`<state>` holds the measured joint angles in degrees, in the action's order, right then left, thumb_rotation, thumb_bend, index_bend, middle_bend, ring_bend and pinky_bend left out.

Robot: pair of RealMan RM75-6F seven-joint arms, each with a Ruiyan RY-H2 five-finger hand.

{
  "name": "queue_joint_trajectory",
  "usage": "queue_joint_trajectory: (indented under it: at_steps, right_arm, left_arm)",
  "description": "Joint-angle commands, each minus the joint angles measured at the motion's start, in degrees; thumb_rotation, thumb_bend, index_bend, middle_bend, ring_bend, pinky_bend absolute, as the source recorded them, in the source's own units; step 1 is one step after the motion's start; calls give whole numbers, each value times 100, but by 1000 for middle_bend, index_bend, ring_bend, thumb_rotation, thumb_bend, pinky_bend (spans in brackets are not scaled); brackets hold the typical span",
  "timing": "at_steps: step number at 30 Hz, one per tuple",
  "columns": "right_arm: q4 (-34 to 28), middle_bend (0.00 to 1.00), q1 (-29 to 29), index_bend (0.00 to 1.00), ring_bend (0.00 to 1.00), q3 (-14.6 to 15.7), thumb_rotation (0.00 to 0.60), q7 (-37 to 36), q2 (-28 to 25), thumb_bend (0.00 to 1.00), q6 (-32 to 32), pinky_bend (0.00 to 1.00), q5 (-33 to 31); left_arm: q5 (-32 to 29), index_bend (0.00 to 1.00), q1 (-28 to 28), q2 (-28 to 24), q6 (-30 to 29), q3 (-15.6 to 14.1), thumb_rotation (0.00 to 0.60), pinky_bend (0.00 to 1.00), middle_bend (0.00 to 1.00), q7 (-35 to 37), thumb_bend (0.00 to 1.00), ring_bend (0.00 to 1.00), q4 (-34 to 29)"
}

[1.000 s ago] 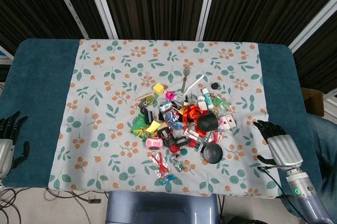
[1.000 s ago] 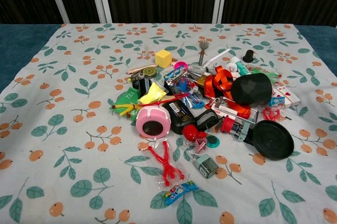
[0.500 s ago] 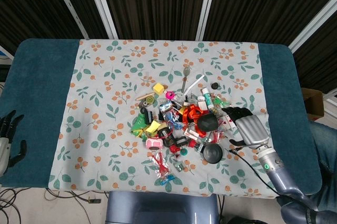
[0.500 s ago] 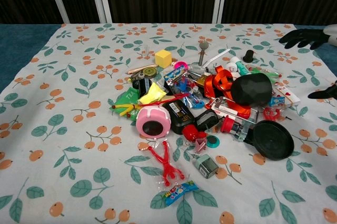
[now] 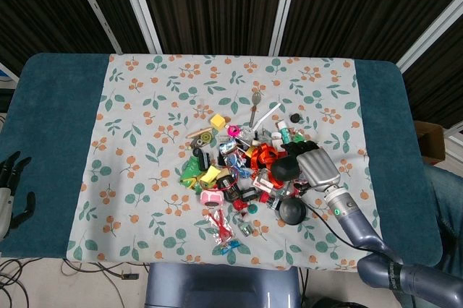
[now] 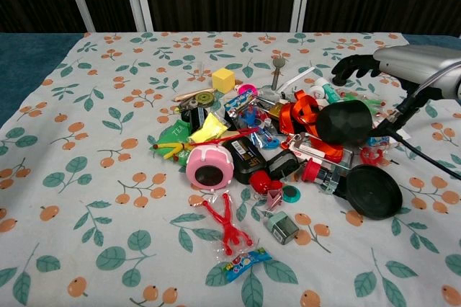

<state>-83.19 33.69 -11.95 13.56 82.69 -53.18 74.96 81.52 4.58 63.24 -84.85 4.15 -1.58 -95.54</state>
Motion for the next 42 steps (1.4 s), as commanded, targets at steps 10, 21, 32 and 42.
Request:
queue_joint_trajectory:
  at_steps: [10, 21, 32, 42]
  right_arm:
    - [531, 262, 216, 222, 279, 86, 600, 58, 445, 236, 61, 190, -207]
    - [734, 310, 282, 265, 312, 195, 600, -51, 568, 260, 32, 190, -166]
    - [834, 391, 297, 385, 355, 347, 600, -207, 602, 381, -72, 190, 57]
    - [640, 391, 286, 416, 355, 306, 600, -491, 525, 387, -206, 190, 114]
  left_arm:
    - [-108, 81, 4, -18, 51, 27, 600, 24, 0, -19, 546, 31, -36]
    - [-184, 74, 4, -26, 76, 43, 600, 24, 0, -75, 547, 31, -83]
    - [-268, 74, 0, -48, 107, 62, 600, 25, 0, -82, 547, 31, -122]
    - [-334, 74, -2, -77, 141, 74, 600, 25, 0, -68, 548, 32, -177]
